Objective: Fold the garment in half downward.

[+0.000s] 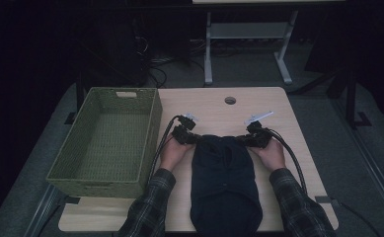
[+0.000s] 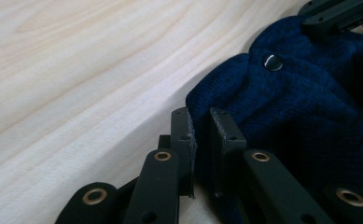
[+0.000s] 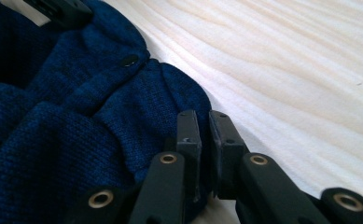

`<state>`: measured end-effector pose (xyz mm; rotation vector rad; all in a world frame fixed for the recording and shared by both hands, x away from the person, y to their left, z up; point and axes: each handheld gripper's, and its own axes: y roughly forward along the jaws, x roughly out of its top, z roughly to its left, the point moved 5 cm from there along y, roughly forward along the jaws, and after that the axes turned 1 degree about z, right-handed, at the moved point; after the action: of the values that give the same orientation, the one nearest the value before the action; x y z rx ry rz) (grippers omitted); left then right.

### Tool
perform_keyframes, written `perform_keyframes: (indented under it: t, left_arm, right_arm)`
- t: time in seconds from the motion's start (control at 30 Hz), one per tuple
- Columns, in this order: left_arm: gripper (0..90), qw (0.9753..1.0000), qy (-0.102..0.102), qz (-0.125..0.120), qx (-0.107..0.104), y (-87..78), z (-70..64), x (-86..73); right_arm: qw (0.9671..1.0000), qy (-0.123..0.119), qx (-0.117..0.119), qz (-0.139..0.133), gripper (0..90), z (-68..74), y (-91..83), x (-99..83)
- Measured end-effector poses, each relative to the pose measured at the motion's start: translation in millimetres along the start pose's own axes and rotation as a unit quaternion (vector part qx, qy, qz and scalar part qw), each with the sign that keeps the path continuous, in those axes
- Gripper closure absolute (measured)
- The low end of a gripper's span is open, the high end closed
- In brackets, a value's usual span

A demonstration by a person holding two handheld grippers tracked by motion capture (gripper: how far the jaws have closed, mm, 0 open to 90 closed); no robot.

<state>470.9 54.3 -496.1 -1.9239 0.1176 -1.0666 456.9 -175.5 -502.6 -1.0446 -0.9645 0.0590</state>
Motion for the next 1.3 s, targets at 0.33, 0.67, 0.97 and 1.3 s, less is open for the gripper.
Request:
perform_keyframes:
  t: [0.33,0.67,0.97,1.3]
  left_arm:
    - [81.5,0.9995,0.008,-0.028,0.016,-14.6,0.7,15.7]
    - [81.5,0.9958,0.030,-0.078,0.039,-38.2,-10.1,42.8]
    - [81.5,0.9909,0.040,-0.118,0.052,-63.9,-14.6,66.1]
    - [81.5,0.9847,0.057,-0.147,0.074,-91.5,-19.7,90.1]
  right_arm:
    - [0.9995,-0.006,-0.027,-0.016,84.8,-3.5,-7.7,12.1]
    - [0.9972,0.011,-0.030,-0.068,84.8,-10.4,-38.8,31.8]
    - [0.9941,-0.011,-0.048,-0.097,84.8,-9.3,-62.9,55.6]
    - [0.9882,-0.036,-0.075,-0.129,84.8,-3.7,-88.7,85.0]
